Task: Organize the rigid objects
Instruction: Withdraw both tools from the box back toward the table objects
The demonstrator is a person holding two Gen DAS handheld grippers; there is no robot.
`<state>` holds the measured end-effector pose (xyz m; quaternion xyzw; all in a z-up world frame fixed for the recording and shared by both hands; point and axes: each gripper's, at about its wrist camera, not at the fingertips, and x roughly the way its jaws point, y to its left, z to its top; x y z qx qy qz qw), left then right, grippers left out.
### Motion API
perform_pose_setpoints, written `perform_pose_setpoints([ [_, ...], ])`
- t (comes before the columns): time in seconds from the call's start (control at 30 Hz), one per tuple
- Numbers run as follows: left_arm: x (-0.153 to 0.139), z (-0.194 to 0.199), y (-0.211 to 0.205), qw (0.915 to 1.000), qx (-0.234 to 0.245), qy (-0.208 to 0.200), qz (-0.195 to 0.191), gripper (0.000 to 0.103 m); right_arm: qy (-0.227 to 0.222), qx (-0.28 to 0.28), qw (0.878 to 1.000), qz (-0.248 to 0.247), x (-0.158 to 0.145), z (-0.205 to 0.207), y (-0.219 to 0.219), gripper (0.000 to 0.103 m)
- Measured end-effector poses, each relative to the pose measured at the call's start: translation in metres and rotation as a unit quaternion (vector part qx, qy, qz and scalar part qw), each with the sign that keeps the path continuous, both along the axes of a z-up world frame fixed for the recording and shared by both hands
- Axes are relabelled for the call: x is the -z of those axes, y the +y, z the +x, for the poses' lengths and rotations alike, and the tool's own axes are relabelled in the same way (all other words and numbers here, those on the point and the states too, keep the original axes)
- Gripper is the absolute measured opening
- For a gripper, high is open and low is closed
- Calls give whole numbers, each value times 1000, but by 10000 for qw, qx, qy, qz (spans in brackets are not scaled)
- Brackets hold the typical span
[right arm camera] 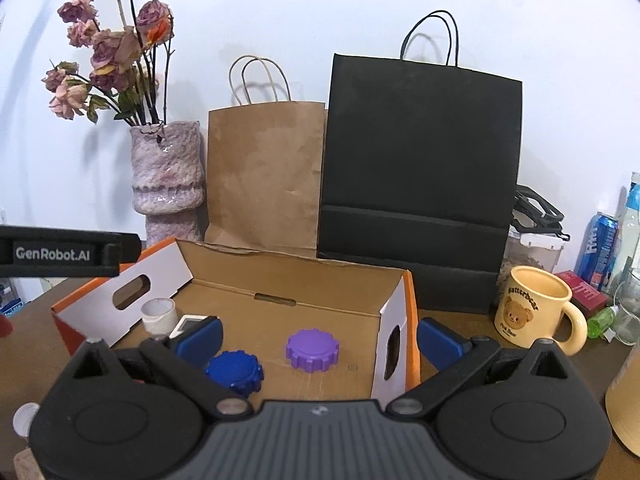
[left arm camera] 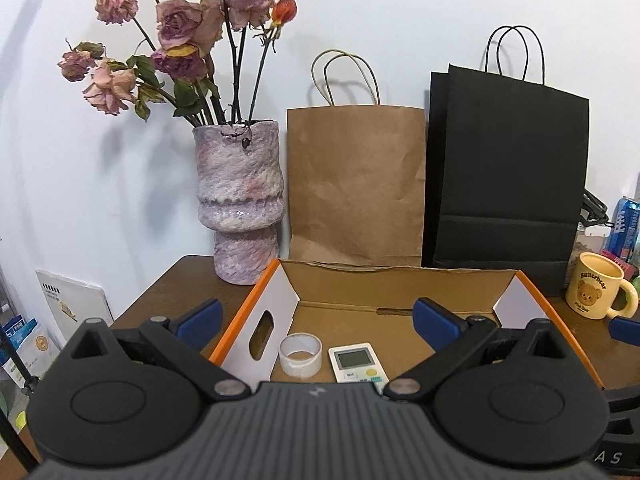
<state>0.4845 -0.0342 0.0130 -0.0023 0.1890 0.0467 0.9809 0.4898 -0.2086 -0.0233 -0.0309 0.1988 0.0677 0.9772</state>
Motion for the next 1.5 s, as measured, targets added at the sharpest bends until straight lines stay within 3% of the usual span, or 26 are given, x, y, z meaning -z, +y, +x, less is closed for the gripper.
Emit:
perform_pose_setpoints([
  [0.9,2,-101,4,9999,34,104,-3,103,17,18,9999,116,-1,-107,-23,103],
  [1.5,22,-147,7,9994,67,307,111,103,300,113,9995,41,21,-156,-54,103],
])
